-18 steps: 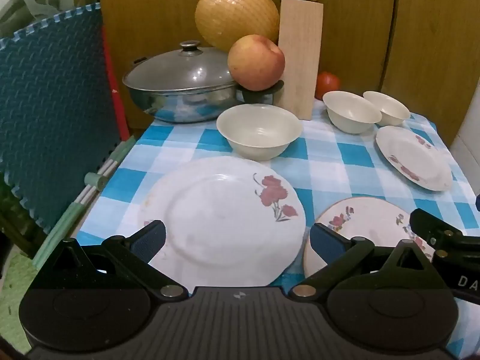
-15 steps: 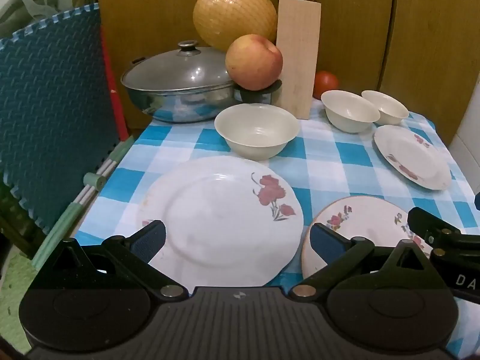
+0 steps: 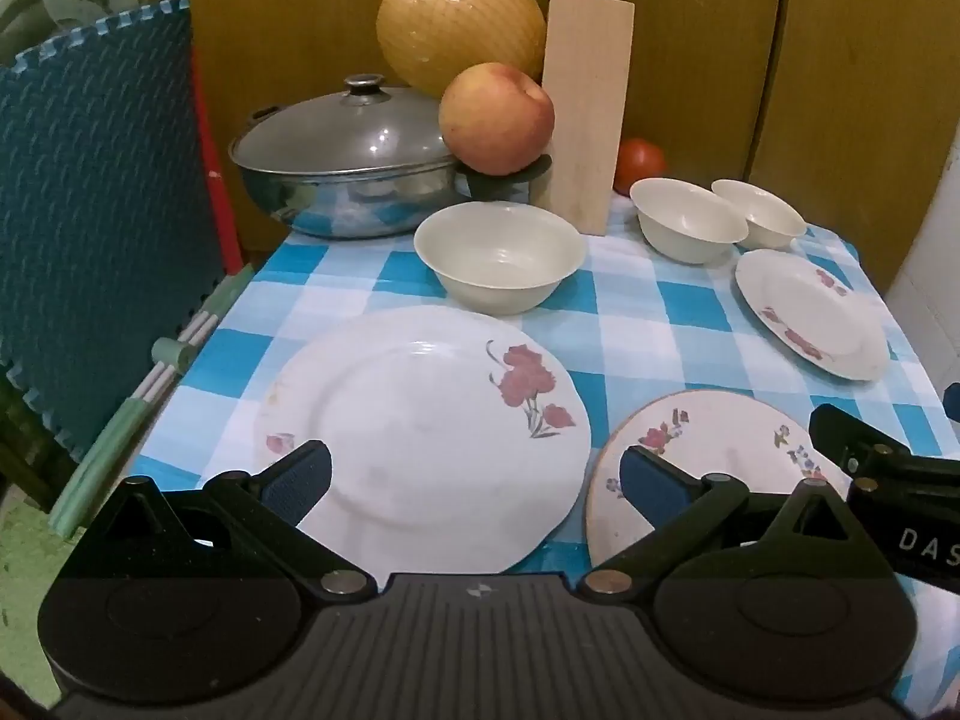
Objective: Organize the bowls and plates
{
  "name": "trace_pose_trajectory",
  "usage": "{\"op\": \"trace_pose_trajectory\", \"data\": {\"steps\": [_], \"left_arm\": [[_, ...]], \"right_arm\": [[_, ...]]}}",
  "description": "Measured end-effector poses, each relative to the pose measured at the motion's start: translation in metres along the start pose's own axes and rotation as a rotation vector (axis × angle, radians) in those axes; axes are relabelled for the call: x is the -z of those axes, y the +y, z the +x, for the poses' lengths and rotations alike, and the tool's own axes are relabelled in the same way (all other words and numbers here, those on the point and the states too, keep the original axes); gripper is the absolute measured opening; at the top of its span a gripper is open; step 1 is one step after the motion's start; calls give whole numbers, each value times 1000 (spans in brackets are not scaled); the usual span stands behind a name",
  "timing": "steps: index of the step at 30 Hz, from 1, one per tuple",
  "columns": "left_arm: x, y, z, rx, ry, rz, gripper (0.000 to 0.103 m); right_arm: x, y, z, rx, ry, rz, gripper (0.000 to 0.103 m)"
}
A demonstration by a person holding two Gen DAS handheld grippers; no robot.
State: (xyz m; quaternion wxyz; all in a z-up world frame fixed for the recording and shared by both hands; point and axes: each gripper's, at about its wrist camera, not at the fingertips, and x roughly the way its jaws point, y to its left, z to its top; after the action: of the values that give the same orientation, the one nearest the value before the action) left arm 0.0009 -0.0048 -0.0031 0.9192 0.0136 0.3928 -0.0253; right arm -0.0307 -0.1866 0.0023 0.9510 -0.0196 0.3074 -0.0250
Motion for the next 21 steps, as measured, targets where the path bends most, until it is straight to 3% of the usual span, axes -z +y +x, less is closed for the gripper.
{"op": "trace_pose_trajectory", "data": {"steps": [21], "left_arm": [[0, -5, 0, 6, 6, 8, 103]], "right_arm": [[2, 2, 2, 8, -3, -3, 97]]}}
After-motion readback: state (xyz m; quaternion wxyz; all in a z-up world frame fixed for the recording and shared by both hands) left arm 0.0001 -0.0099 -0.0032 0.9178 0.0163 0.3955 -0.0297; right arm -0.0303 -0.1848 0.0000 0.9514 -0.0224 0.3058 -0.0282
